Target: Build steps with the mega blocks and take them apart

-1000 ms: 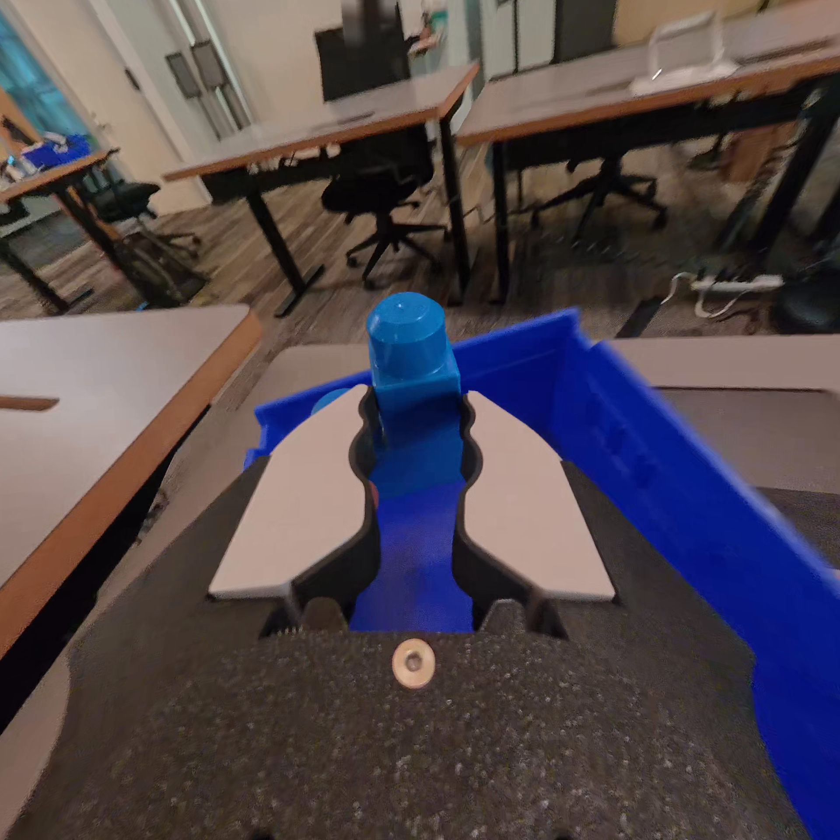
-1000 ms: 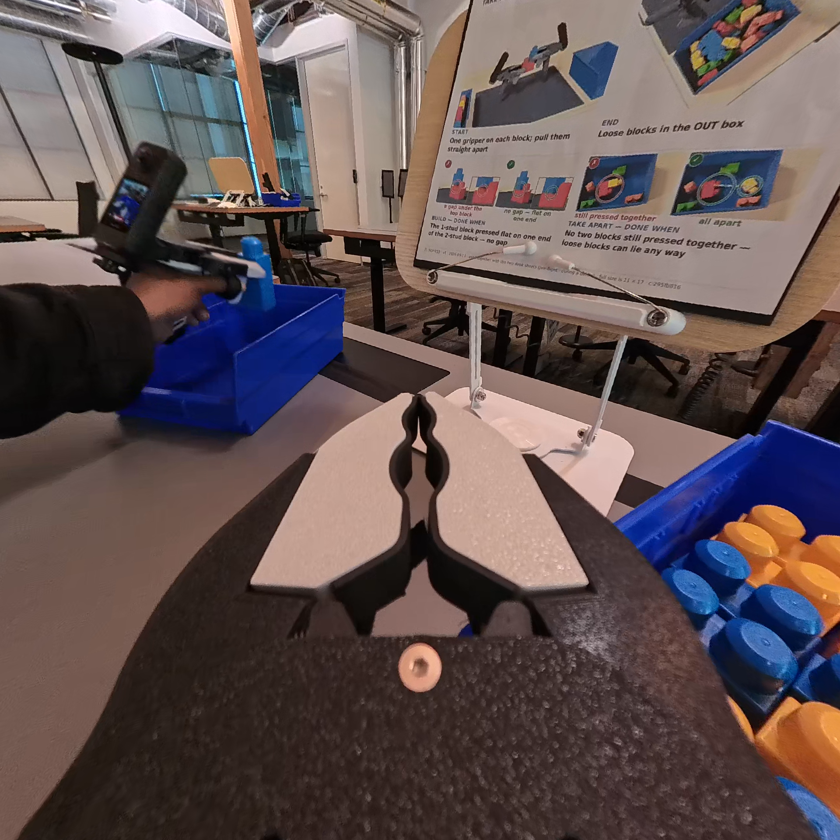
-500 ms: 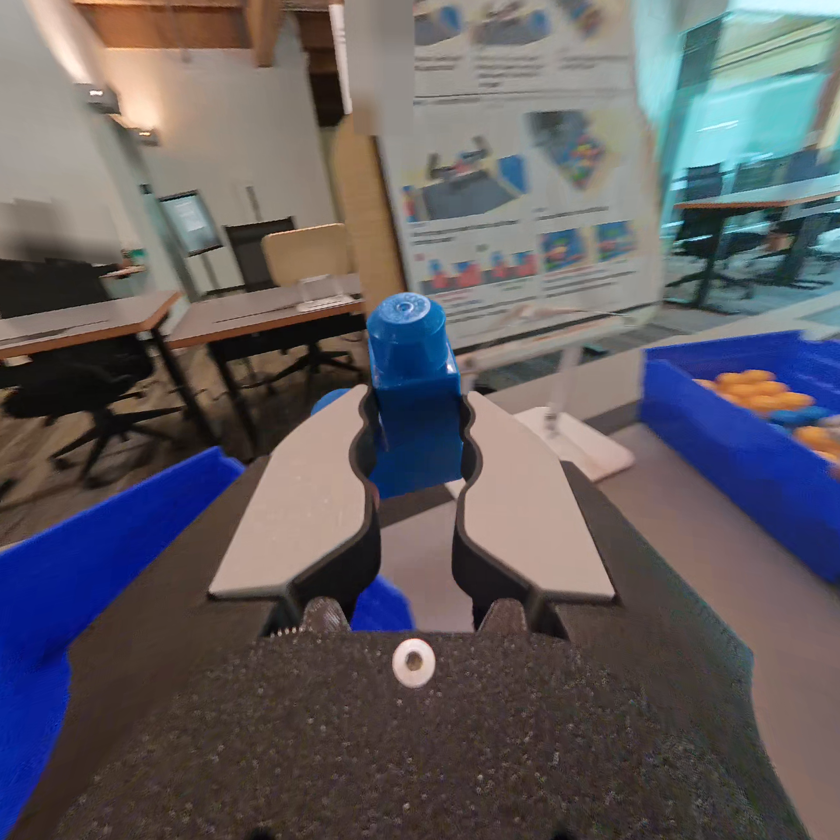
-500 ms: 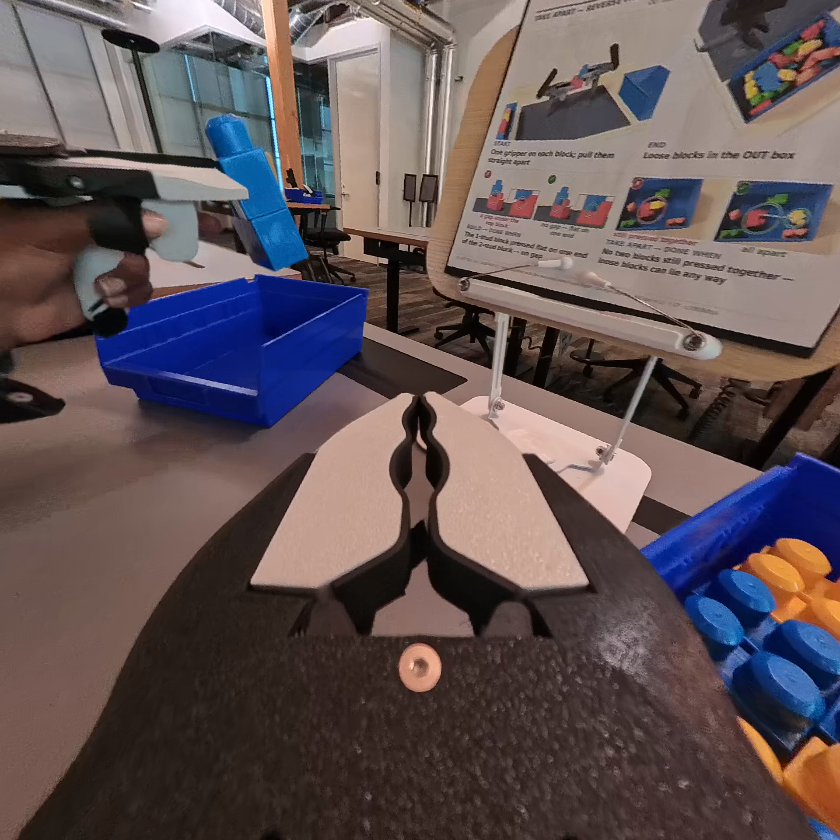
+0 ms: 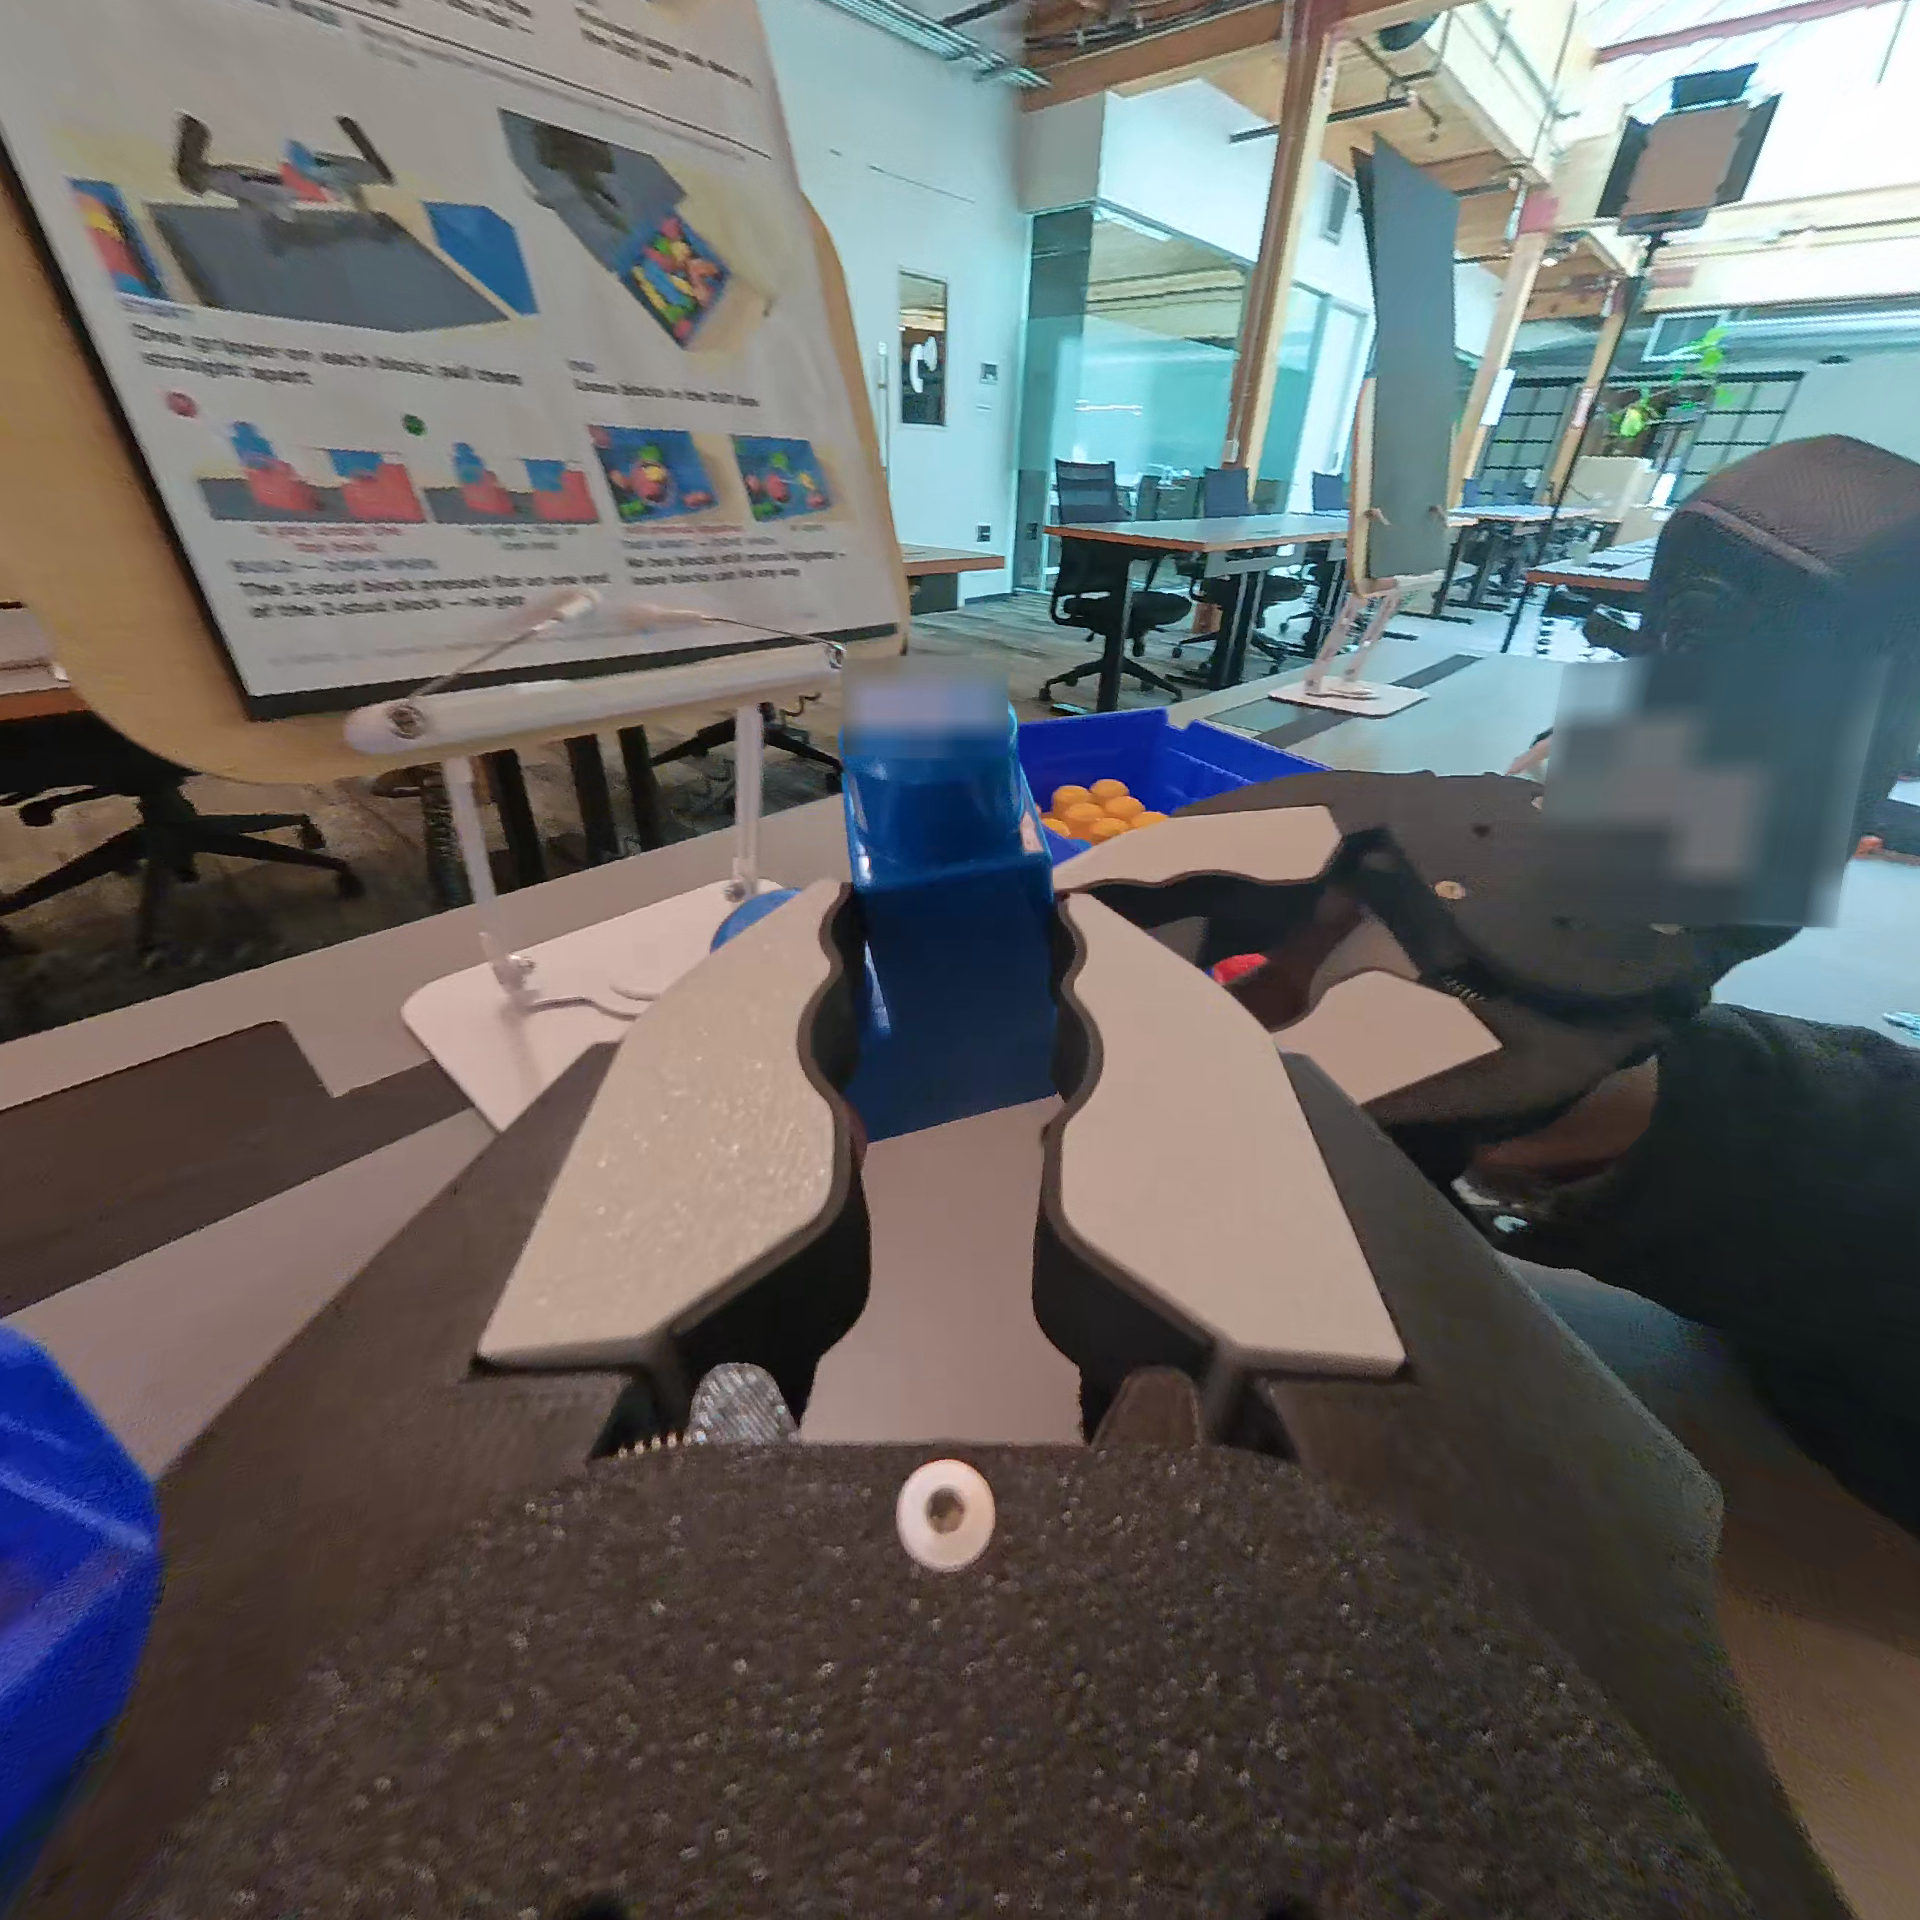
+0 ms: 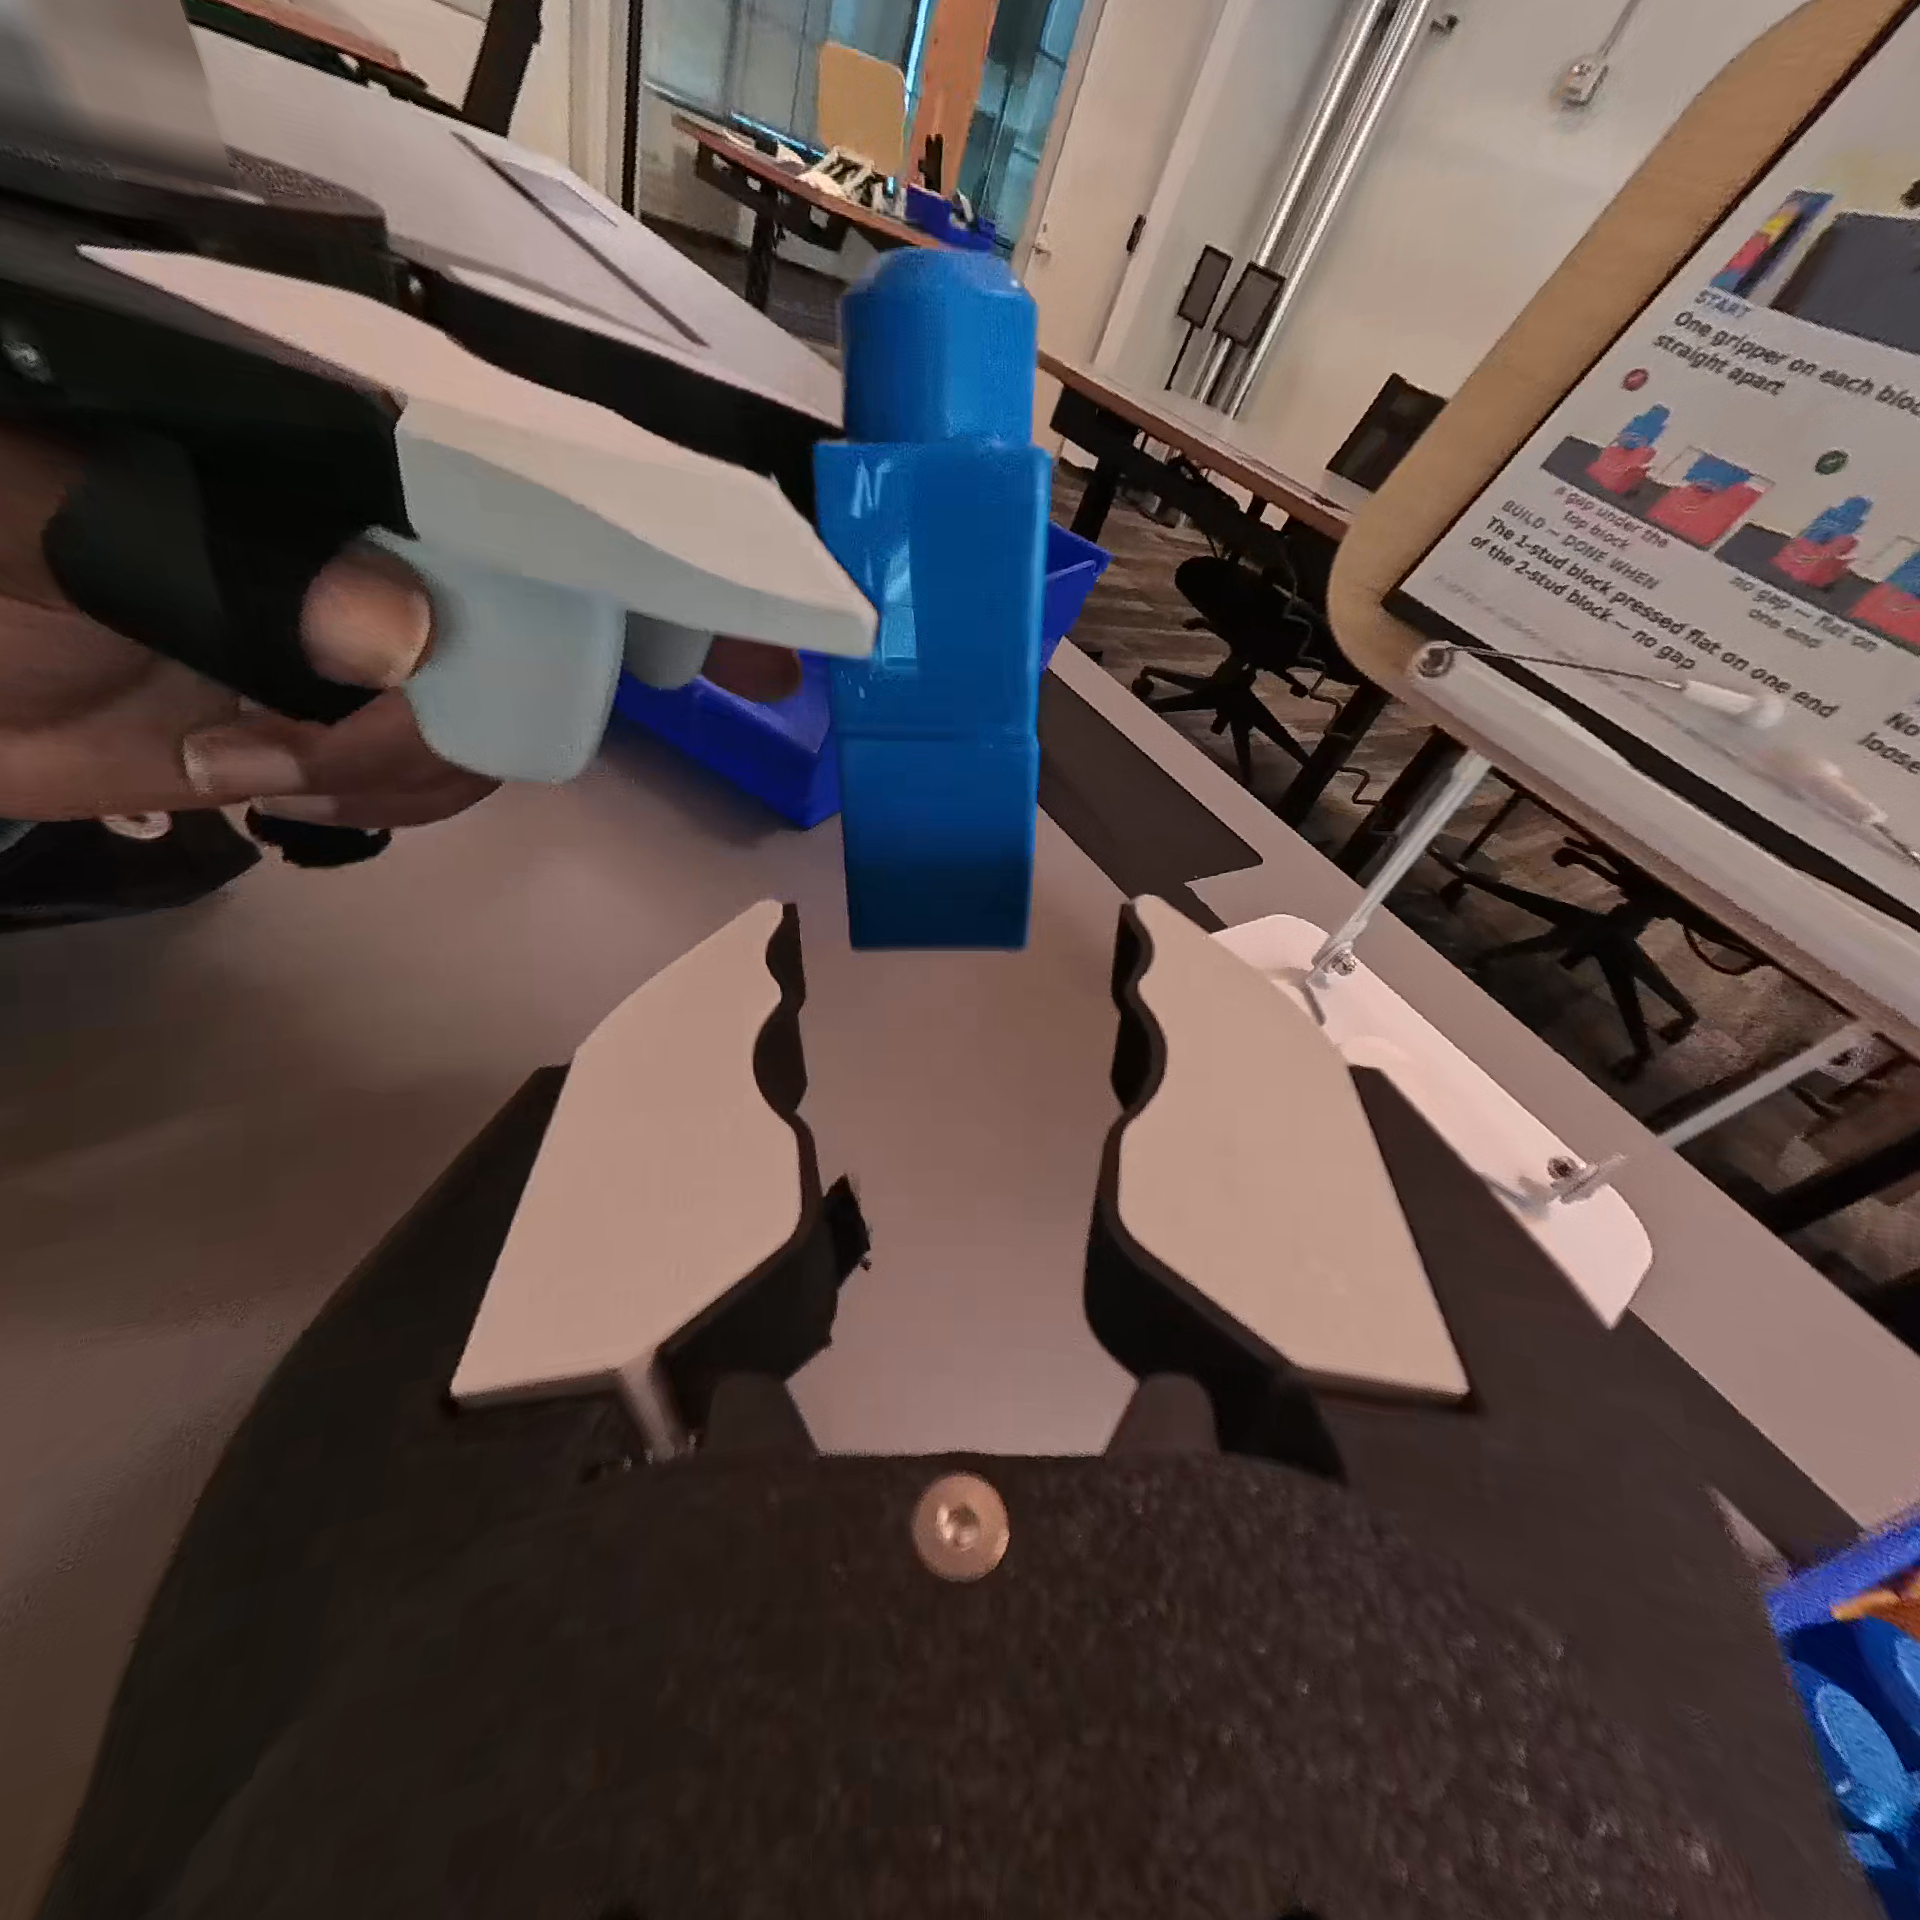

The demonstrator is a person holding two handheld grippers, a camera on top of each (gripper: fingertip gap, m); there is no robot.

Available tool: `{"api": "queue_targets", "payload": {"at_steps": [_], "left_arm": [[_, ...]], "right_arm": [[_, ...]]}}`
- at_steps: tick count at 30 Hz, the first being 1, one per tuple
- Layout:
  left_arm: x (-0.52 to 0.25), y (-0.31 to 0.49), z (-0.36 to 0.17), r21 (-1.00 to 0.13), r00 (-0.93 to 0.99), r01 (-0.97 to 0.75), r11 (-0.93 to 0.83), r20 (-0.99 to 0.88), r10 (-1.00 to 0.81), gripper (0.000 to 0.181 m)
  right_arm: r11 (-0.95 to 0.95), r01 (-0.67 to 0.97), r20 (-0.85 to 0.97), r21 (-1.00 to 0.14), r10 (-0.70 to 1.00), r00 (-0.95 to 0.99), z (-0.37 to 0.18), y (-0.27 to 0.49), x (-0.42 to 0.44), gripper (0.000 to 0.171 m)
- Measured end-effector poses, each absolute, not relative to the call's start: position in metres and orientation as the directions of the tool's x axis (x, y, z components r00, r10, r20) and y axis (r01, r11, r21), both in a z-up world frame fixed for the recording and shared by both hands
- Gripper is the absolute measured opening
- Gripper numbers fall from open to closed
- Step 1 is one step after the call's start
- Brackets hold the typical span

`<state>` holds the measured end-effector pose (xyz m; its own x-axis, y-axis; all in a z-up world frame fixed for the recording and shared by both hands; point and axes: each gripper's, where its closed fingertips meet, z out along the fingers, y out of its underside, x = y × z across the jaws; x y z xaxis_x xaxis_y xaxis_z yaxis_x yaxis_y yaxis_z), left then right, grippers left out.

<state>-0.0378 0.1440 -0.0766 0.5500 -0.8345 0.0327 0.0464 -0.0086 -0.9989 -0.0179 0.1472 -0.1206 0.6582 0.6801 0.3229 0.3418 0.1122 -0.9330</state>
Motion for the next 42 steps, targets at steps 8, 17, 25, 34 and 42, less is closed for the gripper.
{"api": "queue_targets", "payload": {"at_steps": [8,17,25,34,42], "left_arm": [[-0.028,0.130,-0.073,-0.998,0.524,0.061,0.013,0.021,-0.851,0.034],[-0.040,0.131,-0.053,-0.985,0.557,0.159,0.071,0.031,-0.830,0.034],[-0.090,0.129,0.010,-0.943,0.627,0.258,0.210,-0.002,-0.779,0.034],[-0.084,0.141,-0.010,-0.970,0.641,0.178,0.167,-0.015,-0.767,0.034],[-0.062,0.191,-0.132,-0.991,0.670,-0.114,-0.074,-0.022,-0.742,0.034]], "right_arm": [[0.183,0.398,0.426,-0.899,0.574,0.699,-0.110,0.146,-0.020,0.036],[0.113,0.476,0.452,-0.872,0.556,0.697,-0.130,0.155,-0.018,0.036],[0.057,0.432,0.379,-0.900,0.590,0.713,-0.145,0.162,-0.014,0.036],[0.050,0.409,0.363,-0.911,0.569,0.738,-0.140,0.166,-0.005,0.036],[0.065,0.297,0.291,-0.953,0.483,0.826,-0.114,0.173,0.028,0.036]]}}
